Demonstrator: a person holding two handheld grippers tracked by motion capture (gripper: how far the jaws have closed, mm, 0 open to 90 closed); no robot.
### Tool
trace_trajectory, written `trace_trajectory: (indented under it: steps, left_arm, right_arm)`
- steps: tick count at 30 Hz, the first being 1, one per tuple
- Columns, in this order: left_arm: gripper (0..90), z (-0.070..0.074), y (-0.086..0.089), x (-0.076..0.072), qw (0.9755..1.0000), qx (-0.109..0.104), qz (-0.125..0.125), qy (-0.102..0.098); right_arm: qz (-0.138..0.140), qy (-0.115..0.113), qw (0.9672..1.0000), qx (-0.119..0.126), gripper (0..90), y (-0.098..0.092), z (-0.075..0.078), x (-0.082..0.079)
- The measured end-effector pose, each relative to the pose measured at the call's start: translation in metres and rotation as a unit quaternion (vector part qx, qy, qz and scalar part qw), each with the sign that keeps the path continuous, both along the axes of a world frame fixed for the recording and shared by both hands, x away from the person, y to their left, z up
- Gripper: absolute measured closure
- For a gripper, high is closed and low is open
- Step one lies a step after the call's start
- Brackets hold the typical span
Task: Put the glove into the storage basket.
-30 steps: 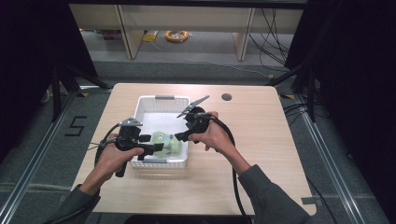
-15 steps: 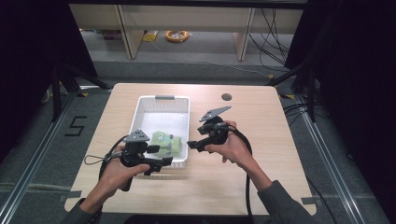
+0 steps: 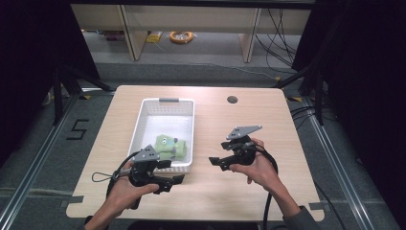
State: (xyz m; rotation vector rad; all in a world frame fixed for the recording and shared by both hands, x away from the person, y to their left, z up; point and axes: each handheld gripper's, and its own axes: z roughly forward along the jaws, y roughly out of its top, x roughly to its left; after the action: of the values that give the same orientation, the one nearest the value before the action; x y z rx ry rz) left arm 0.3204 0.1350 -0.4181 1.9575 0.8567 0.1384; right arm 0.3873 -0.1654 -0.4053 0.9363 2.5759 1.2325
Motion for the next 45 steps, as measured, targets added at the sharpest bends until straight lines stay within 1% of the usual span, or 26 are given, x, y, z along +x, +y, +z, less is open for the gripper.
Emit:
trace_trajectory:
  steps: [2,5,7,9,10,11,12,14,16,18,20,21,22,23,24,25,26,30,32,35,36,39,40,42,44,45]
  left_arm:
    - [25.6,-0.004,-0.002,-0.003,1.0,-0.005,-0.006,-0.001]
    - [23.7,-0.009,-0.003,-0.006,1.0,0.002,-0.009,0.0]
    - [23.4,-0.012,-0.003,-0.008,0.9999,0.002,-0.01,0.004]
    - [23.0,-0.016,-0.004,-0.009,0.9999,0.0,-0.011,0.001]
    - [22.6,-0.017,-0.004,-0.01,0.9999,0.002,-0.011,0.004]
    - [22.5,-0.02,-0.004,-0.011,0.9999,-0.004,-0.009,0.004]
    - [22.5,-0.021,-0.004,-0.012,1.0,0.0,-0.007,0.005]
    - [22.3,-0.025,-0.004,-0.015,1.0,0.007,-0.005,-0.002]
    - [22.3,-0.029,-0.003,-0.016,0.9999,0.006,-0.01,-0.007]
    - [22.3,-0.034,-0.002,-0.019,0.9998,0.015,-0.01,-0.009]
    - [22.1,-0.039,-0.002,-0.024,0.9998,0.02,0.0,-0.01]
    - [22.1,-0.04,0.0,-0.024,0.9994,0.03,-0.007,-0.014]
    - [22.1,-0.042,-0.001,-0.027,0.9996,0.021,-0.004,-0.015]
    - [22.0,-0.043,0.001,-0.028,0.9994,0.026,-0.009,-0.023]
    - [21.9,-0.045,0.001,-0.031,0.9995,0.023,-0.001,-0.02]
    - [21.8,-0.048,0.002,-0.032,0.9996,0.016,-0.004,-0.024]
    - [21.6,-0.049,0.004,-0.034,0.9995,0.024,-0.003,-0.02]
    - [20.0,-0.058,0.007,-0.037,0.9988,0.042,-0.002,-0.027]
    - [18.5,-0.062,0.007,-0.038,0.9994,0.03,-0.001,-0.019]
    - [15.8,-0.065,0.009,-0.039,0.9991,0.03,0.004,-0.031]
    - [15.3,-0.066,0.009,-0.041,0.999,0.035,0.014,-0.025]
    - [15.2,-0.073,0.012,-0.043,0.9992,0.03,0.01,-0.023]
    - [15.2,-0.074,0.013,-0.044,0.9991,0.037,0.003,-0.022]
    - [15.2,-0.078,0.013,-0.046,0.9987,0.045,0.006,-0.025]
    - [15.2,-0.08,0.013,-0.049,0.9979,0.057,0.009,-0.029]
    - [15.2,-0.081,0.012,-0.05,0.9981,0.056,0.011,-0.024]
  right_arm:
    - [0.003,-0.008,1.0,0.004,22.7,-0.005,-0.003,-0.004]
    - [-0.013,-0.005,0.9999,0.003,22.1,-0.012,-0.008,-0.012]
    - [-0.006,-0.009,0.9999,0.008,21.8,-0.015,-0.011,-0.016]
    - [-0.011,-0.007,0.9998,0.014,21.8,-0.017,-0.012,-0.02]
    - [-0.011,-0.019,0.9997,0.014,21.8,-0.018,-0.013,-0.021]
    - [-0.008,-0.019,0.9997,0.013,21.8,-0.019,-0.013,-0.023]
    - [-0.019,-0.018,0.9996,0.011,21.8,-0.018,-0.014,-0.027]
    - [-0.008,-0.028,0.9995,0.012,21.9,-0.02,-0.016,-0.029]
    - [-0.007,-0.033,0.9994,0.012,22.1,-0.021,-0.019,-0.032]
    - [-0.007,-0.038,0.9992,0.012,22.1,-0.022,-0.021,-0.037]
    - [-0.011,-0.039,0.9991,0.011,22.0,-0.024,-0.025,-0.042]
    - [-0.006,-0.039,0.9991,0.013,22.0,-0.025,-0.028,-0.044]
    - [-0.008,-0.038,0.9991,0.013,21.8,-0.026,-0.03,-0.047]
    - [-0.006,-0.037,0.9992,0.014,21.6,-0.027,-0.033,-0.049]
    - [-0.003,-0.038,0.9992,0.015,21.6,-0.028,-0.036,-0.051]
    - [-0.012,-0.031,0.9993,0.018,21.4,-0.028,-0.039,-0.055]
    - [-0.003,-0.033,0.9993,0.016,20.9,-0.03,-0.042,-0.055]
    - [-0.005,-0.026,0.9996,0.013,19.3,-0.035,-0.054,-0.062]
    - [-0.004,-0.027,0.9996,0.012,17.8,-0.037,-0.059,-0.065]
    - [-0.007,-0.028,0.9995,0.015,16.4,-0.041,-0.066,-0.07]
    - [-0.009,-0.031,0.9994,0.014,16.4,-0.042,-0.067,-0.071]
    - [-0.012,-0.034,0.9993,0.012,16.3,-0.048,-0.073,-0.075]
    - [-0.014,-0.026,0.9995,0.014,16.3,-0.048,-0.075,-0.077]
    - [-0.02,-0.021,0.9995,0.014,16.4,-0.05,-0.078,-0.081]
    - [-0.019,-0.027,0.9994,0.008,16.6,-0.053,-0.081,-0.082]
    - [-0.019,-0.02,0.9996,0.006,16.7,-0.054,-0.081,-0.084]
